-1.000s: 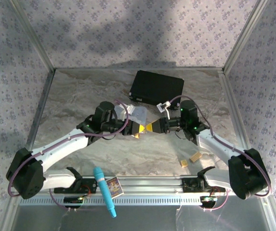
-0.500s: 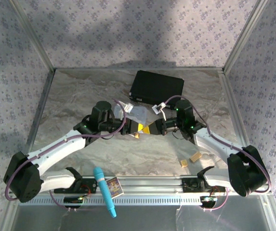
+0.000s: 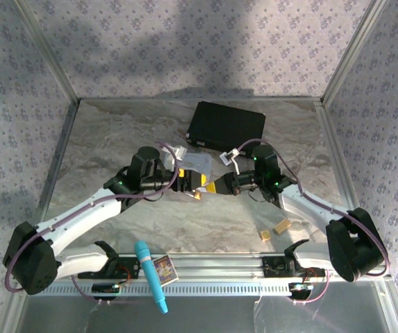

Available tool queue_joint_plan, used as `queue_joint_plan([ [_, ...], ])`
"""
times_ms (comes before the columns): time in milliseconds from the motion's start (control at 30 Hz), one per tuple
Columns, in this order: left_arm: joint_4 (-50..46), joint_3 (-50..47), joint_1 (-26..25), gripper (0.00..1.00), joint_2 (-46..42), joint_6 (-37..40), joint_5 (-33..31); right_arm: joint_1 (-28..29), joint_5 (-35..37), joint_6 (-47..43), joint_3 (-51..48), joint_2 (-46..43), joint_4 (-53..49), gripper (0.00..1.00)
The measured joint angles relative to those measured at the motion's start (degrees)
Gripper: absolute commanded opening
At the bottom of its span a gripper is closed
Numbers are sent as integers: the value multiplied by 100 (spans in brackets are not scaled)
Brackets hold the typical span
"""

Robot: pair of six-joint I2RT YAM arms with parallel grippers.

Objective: Unlock the padlock with the key

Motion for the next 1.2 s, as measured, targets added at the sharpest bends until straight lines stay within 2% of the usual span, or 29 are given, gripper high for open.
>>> queue_joint_plan([
  [67,7,-81,-66,98,-188,-157,-575,-55,142,2,-94,20,-33,0],
  [167,0,-291,-374,85,-417,-455,-1585,-157,518,-4,-177,31,-315,0],
  [233,-177,-328,-662,80,-387,-737,-2212,-229,787,-2,-195,39,-483,0],
  [367,-984,-48,-1239,79,262,-1257,-3368,-306,1279,-17,-297,37,-730,0],
  [467,-1622,304,-1499,78,968,-1598,-3980,-306,1580,-114,-328,31,-984,0],
  [633,-2153,658,-1569,79,1840,-1965,-4509,-306,1864,-195,-481,-26,-1132,0],
  [867,-2347,870,-1567,83,2684,-2247,-5047,-317,1965,-195,-682,-35,-1130,0],
  [1200,-2328,1338,-1574,82,3504,-2420,-5300,-468,1954,-190,-780,-33,-1012,0],
])
